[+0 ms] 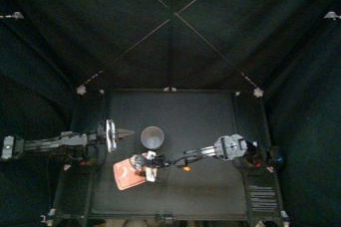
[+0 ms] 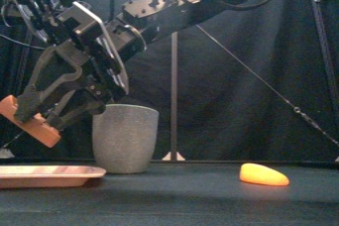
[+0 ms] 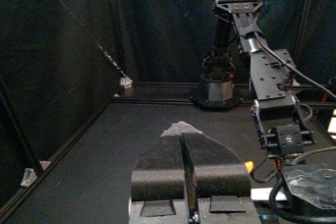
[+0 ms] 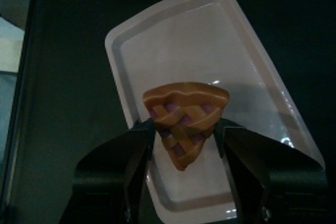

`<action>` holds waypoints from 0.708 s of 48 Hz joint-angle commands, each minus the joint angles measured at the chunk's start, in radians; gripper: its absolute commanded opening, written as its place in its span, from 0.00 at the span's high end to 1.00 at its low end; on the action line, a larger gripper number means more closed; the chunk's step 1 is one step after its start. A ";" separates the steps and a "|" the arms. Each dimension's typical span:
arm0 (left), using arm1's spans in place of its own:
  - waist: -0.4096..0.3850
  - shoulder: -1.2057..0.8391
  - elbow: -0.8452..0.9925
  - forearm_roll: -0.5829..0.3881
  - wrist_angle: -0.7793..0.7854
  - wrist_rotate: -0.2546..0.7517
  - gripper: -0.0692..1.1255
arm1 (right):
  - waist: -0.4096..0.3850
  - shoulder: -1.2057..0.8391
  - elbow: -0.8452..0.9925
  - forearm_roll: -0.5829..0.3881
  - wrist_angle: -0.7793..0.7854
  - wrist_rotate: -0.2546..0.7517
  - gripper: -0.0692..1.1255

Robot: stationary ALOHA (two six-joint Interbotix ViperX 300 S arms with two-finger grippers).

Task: Pick the pie then place it on the pink plate
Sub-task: Drop pie on the pink plate and return to neutral

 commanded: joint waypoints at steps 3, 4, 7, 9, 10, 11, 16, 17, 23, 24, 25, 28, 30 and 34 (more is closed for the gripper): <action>0.003 0.005 -0.009 -0.002 -0.009 0.000 0.93 | -0.012 -0.020 -0.046 -0.009 -0.003 0.000 0.19; 0.003 0.005 -0.008 -0.002 -0.009 0.000 0.93 | -0.014 -0.021 -0.046 -0.011 -0.003 0.000 0.18; 0.005 0.005 -0.005 -0.002 -0.009 0.000 0.93 | -0.015 -0.021 -0.043 -0.020 -0.002 -0.002 0.14; 0.003 0.005 -0.003 -0.002 -0.009 0.000 0.93 | -0.015 -0.021 -0.041 -0.028 -0.002 -0.002 0.14; 0.003 0.005 -0.002 -0.002 -0.009 0.000 0.93 | -0.015 -0.023 -0.041 -0.029 -0.002 -0.002 0.14; 0.003 0.005 -0.002 -0.002 -0.009 0.000 0.93 | -0.015 -0.023 -0.041 -0.037 -0.002 -0.002 0.14; 0.003 0.005 0.000 -0.002 -0.009 0.000 0.93 | -0.017 -0.023 -0.041 -0.058 -0.002 -0.003 0.14; 0.003 0.005 0.000 -0.002 -0.009 0.000 0.93 | -0.017 -0.025 -0.040 -0.063 -0.002 -0.003 0.14; 0.003 0.005 0.005 -0.002 -0.009 -0.002 0.93 | -0.015 -0.057 -0.011 -0.074 -0.014 -0.005 0.14; 0.003 0.005 0.005 -0.002 -0.009 -0.002 0.93 | -0.015 -0.061 -0.008 -0.075 -0.015 -0.005 0.14; 0.003 0.005 0.005 -0.002 -0.009 -0.002 0.93 | -0.015 -0.075 0.009 -0.080 -0.025 -0.005 0.14; 0.003 0.005 0.008 -0.002 -0.009 -0.002 0.93 | -0.014 -0.107 0.051 -0.086 -0.051 -0.005 0.14; 0.003 0.005 0.008 -0.002 -0.009 -0.002 0.93 | -0.012 -0.132 0.084 -0.089 -0.074 -0.005 0.14; 0.003 0.005 0.008 -0.002 -0.009 -0.002 0.93 | -0.012 -0.187 0.161 -0.084 -0.126 -0.005 0.14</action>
